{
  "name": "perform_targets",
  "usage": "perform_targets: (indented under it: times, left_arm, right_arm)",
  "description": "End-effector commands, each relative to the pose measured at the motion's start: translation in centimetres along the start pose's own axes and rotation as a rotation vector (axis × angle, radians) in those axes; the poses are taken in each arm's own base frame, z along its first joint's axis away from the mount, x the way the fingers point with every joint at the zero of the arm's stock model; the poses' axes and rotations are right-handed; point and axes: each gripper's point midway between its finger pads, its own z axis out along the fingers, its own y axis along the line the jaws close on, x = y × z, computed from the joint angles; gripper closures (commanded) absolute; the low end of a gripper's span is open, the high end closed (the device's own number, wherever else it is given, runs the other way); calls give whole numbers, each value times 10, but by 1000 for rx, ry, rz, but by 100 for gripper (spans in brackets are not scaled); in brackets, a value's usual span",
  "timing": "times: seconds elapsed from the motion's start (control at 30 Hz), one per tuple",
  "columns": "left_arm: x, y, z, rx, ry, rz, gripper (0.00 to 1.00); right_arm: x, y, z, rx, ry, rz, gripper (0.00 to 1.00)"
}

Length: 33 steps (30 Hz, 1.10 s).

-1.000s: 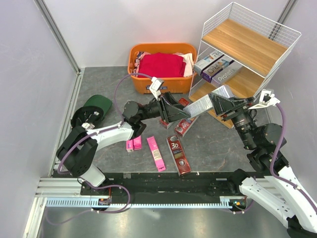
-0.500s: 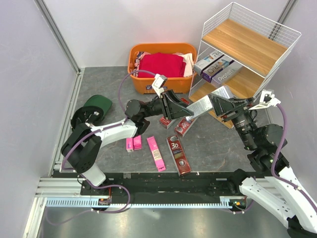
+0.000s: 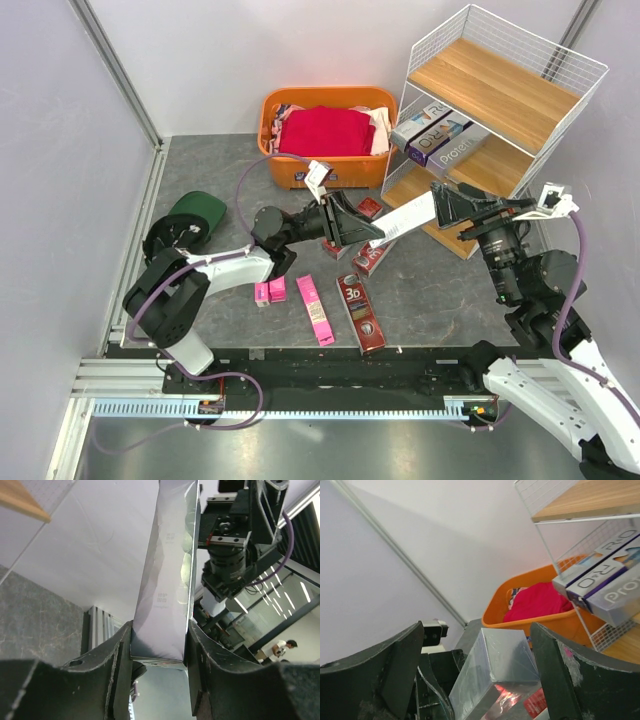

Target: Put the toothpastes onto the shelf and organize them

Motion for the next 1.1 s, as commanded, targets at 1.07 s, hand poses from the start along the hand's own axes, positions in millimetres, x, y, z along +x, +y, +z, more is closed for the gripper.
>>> perform_targets:
  times: [1.07]
  left_arm:
    - [-30, 145, 113, -345, -100, -244, 84]
  right_arm:
    - [-54, -13, -32, 92, -128, -84, 2]
